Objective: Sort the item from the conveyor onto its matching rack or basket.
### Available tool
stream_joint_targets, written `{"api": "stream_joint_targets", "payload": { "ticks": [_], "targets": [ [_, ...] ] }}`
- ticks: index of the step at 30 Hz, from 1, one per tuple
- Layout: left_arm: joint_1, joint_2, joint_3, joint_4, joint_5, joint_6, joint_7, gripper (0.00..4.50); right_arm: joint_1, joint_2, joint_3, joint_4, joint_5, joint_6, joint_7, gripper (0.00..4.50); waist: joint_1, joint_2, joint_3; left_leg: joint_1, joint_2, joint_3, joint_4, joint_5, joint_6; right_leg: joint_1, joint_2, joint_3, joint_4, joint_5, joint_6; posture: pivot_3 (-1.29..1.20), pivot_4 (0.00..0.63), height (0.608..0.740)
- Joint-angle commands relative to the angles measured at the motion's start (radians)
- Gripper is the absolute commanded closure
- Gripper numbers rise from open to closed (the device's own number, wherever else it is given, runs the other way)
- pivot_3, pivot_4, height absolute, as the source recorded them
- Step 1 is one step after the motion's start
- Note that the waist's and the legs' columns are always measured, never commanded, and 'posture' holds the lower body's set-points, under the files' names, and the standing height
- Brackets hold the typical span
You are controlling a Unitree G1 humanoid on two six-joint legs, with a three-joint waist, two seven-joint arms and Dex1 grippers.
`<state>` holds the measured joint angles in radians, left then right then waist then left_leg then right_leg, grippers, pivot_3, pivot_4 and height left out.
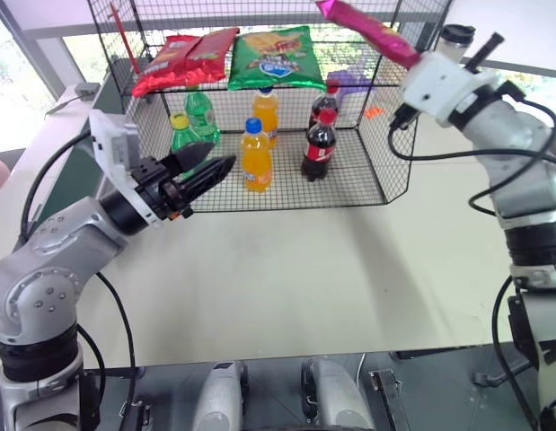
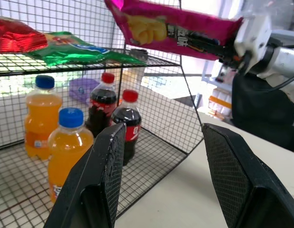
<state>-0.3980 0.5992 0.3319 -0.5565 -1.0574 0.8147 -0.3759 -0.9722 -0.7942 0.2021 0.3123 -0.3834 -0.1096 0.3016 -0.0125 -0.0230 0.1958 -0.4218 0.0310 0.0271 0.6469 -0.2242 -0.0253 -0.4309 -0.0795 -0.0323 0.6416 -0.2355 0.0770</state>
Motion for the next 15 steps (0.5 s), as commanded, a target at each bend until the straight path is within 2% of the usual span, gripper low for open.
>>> {"api": "stream_joint_targets", "payload": {
  "ticks": [1, 5, 13, 15],
  "targets": [
    [0.007, -0.001, 0.008, -0.048, -0.007, -0.031, 0.022, 1.86, -0.098, 0.022, 0.036, 0.085, -0.118, -0.041, -0.069, 4.5, -0.001, 0.0, 0.0, 0.0, 0.0, 0.0, 0.0, 0.0, 0.0, 0.0, 0.0, 0.0, 0.0, 0.0, 0.0, 0.0, 0.15, 0.74],
    [0.02, -0.007, -0.008, -0.059, 0.003, -0.042, 0.039, 1.86, -0.197, 0.085, 0.09, 0.239, -0.188, -0.039, -0.092, 4.5, -0.002, 0.0, 0.0, 0.0, 0.0, 0.0, 0.0, 0.0, 0.0, 0.0, 0.0, 0.0, 0.0, 0.0, 0.001, 0.0, 0.15, 0.74],
    [0.048, -0.018, -0.031, -0.075, 0.033, -0.066, 0.056, 1.86, -0.326, 0.17, 0.117, 0.466, -0.196, -0.04, -0.065, 4.5, 0.0, 0.0, 0.0, 0.0, 0.0, 0.0, 0.0, 0.0, 0.0, 0.0, 0.0, 0.0, 0.0, 0.001, 0.002, 0.0, 0.15, 0.74],
    [0.055, -0.021, -0.038, -0.081, 0.037, -0.072, 0.061, 1.83, -0.343, 0.181, 0.114, 0.494, -0.187, -0.043, -0.057, 3.58, -0.001, 0.0, 0.0, -0.001, 0.0, 0.0, 0.0, 0.0, 0.0, 0.0, 0.0, 0.0, 0.0, 0.001, 0.002, 0.0, 0.15, 0.74]
  ]
}}
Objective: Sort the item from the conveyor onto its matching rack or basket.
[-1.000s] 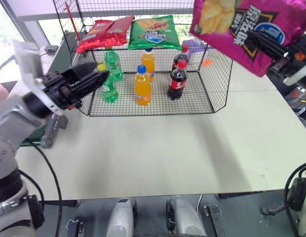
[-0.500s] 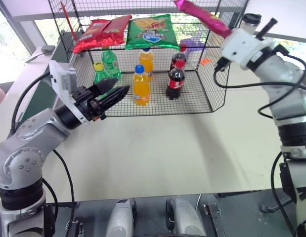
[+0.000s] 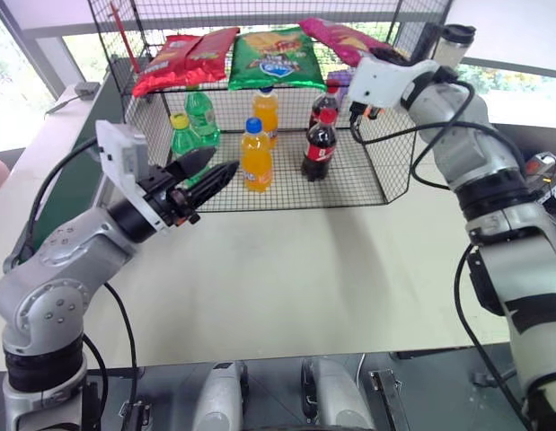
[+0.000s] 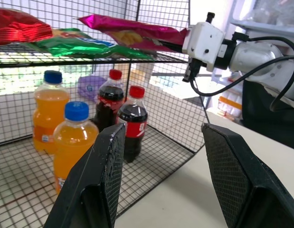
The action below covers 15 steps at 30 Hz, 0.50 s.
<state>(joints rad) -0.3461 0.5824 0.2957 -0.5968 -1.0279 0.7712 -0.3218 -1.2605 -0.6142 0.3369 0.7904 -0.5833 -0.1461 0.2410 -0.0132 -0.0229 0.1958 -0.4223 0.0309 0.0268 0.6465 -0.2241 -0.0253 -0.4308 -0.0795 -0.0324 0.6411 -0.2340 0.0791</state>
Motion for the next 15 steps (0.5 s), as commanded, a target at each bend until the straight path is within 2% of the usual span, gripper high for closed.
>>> {"api": "stream_joint_targets", "payload": {
  "ticks": [1, 2, 3, 5, 7, 8, 15],
  "targets": [
    [0.007, -0.005, -0.004, -0.043, 0.01, -0.032, 0.008, 1.83, -0.059, 0.005, -0.022, 0.023, 0.018, -0.007, 0.015, 3.25, -0.001, 0.0, 0.0, 0.0, 0.0, 0.0, 0.0, 0.0, 0.0, 0.0, 0.0, 0.0, 0.0, 0.0, 0.0, 0.0, 0.15, 0.74],
    [0.011, -0.006, -0.005, -0.045, 0.012, -0.034, 0.009, 1.83, -0.062, 0.007, -0.023, 0.025, 0.019, -0.008, 0.02, 2.64, -0.001, 0.0, 0.0, 0.0, 0.0, 0.0, 0.0, 0.0, 0.0, 0.0, 0.0, 0.0, 0.0, 0.0, 0.0, 0.0, 0.15, 0.74],
    [0.015, -0.006, -0.006, -0.045, 0.014, -0.037, 0.009, 1.83, -0.063, 0.007, -0.023, 0.026, 0.019, -0.01, 0.025, 2.28, -0.001, 0.0, 0.0, 0.0, 0.0, 0.0, 0.0, 0.0, 0.0, 0.0, 0.0, 0.0, 0.0, 0.0, 0.0, 0.0, 0.15, 0.74],
    [0.02, -0.006, -0.006, -0.045, 0.018, -0.041, 0.01, 1.83, -0.067, 0.005, -0.029, 0.021, 0.026, -0.014, 0.032, 1.2, -0.002, 0.0, 0.0, 0.0, 0.0, 0.0, 0.0, 0.0, 0.0, 0.0, 0.0, 0.0, 0.0, 0.0, 0.0, 0.0, 0.15, 0.74],
    [0.023, -0.006, -0.006, -0.045, 0.019, -0.043, 0.011, 1.83, -0.067, 0.002, -0.039, 0.01, 0.052, -0.019, 0.079, 0.33, -0.002, 0.0, 0.0, 0.001, 0.0, 0.0, 0.0, 0.0, 0.0, 0.0, 0.0, 0.0, 0.0, 0.0, 0.0, 0.0, 0.15, 0.74],
    [0.024, -0.005, -0.006, -0.045, 0.019, -0.043, 0.011, 1.83, -0.063, 0.001, -0.054, -0.004, 0.078, -0.015, 0.111, 0.15, -0.002, 0.0, 0.0, 0.001, 0.0, 0.0, 0.0, 0.0, 0.0, 0.0, 0.0, 0.0, 0.0, 0.0, 0.0, 0.0, 0.15, 0.74],
    [0.025, 0.006, -0.003, -0.035, 0.02, -0.042, -0.001, 1.83, 0.019, -0.019, -0.17, -0.21, 0.319, 0.097, 0.448, 0.15, -0.001, 0.0, 0.0, 0.002, 0.0, 0.0, -0.001, 0.0, 0.0, 0.001, 0.0, 0.0, 0.0, 0.0, 0.001, 0.0, 0.15, 0.74]
  ]
}}
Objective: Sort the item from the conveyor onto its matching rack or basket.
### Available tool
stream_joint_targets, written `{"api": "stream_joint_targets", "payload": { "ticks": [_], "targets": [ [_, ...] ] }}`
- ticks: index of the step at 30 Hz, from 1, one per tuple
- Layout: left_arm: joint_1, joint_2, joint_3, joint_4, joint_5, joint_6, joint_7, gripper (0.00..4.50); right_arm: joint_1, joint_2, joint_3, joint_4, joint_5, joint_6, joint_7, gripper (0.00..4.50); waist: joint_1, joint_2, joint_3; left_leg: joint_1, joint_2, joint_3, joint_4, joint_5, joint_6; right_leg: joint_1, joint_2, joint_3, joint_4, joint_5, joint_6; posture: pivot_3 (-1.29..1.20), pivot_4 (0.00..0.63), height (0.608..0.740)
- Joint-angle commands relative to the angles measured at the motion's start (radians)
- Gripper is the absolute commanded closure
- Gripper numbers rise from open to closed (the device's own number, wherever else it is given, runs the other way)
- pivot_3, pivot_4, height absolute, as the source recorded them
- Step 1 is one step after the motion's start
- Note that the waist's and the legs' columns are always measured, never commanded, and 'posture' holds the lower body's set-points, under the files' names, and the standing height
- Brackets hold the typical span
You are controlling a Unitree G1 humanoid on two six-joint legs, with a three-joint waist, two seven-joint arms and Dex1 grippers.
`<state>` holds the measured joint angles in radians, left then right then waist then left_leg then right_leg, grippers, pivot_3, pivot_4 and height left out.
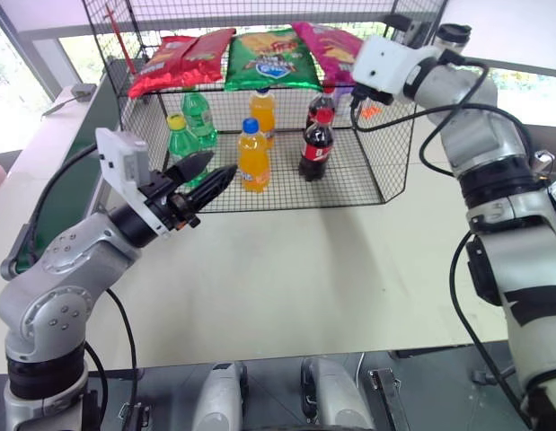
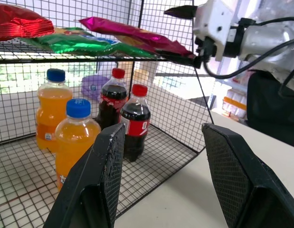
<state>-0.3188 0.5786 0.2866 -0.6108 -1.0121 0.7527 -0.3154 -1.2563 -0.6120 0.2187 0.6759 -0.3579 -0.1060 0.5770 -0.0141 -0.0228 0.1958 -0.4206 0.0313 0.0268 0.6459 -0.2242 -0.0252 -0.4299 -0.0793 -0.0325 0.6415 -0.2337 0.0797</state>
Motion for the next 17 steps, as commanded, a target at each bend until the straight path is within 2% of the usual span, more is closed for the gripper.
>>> {"api": "stream_joint_targets", "payload": {
  "ticks": [1, 5, 9, 14, 17],
  "targets": [
    [-0.004, 0.01, 0.004, -0.018, 0.006, -0.024, -0.01, 1.83, 0.026, -0.026, -0.062, -0.12, 0.114, 0.075, 0.14, 0.15, 0.0, 0.0, 0.0, 0.0, 0.0, 0.0, 0.0, 0.0, 0.0, 0.0, 0.0, 0.0, 0.0, 0.0, 0.0, 0.0, 0.15, 0.74],
    [-0.003, 0.01, 0.013, -0.003, 0.014, -0.026, -0.007, 1.83, 0.098, -0.055, -0.113, -0.243, 0.191, 0.141, 0.213, 0.15, 0.004, 0.0, 0.0, 0.0, 0.0, 0.0, 0.0, 0.0, 0.0, 0.0, 0.0, 0.0, 0.0, 0.0, 0.0, 0.0, 0.15, 0.74],
    [0.008, 0.01, 0.045, 0.036, 0.028, -0.028, 0.017, 1.83, 0.267, -0.053, -0.251, -0.496, 0.403, 0.276, 0.278, 0.15, 0.007, 0.0, 0.0, 0.0, 0.0, -0.001, 0.0, 0.0, 0.0, 0.001, 0.0, -0.001, -0.001, 0.0, 0.0, 0.0, 0.15, 0.74],
    [0.091, 0.076, 0.065, 0.052, 0.071, -0.017, -0.034, 1.83, 0.484, -0.024, -0.414, -0.842, 0.654, 0.56, 0.239, 0.15, 0.003, 0.0, 0.0, 0.0, 0.0, -0.001, 0.0, 0.0, 0.0, 0.0, 0.0, -0.001, -0.001, 0.0, 0.0, 0.0, 0.15, 0.74],
    [0.133, 0.109, 0.109, 0.061, 0.045, -0.008, -0.066, 1.83, 0.614, -0.018, -0.45, -1.002, 0.743, 0.677, 0.205, 0.15, 0.003, 0.0, 0.0, 0.0, 0.001, -0.001, -0.001, 0.0, 0.0, 0.0, 0.0, -0.002, 0.0, -0.001, -0.001, 0.0, 0.15, 0.74]
  ]
}}
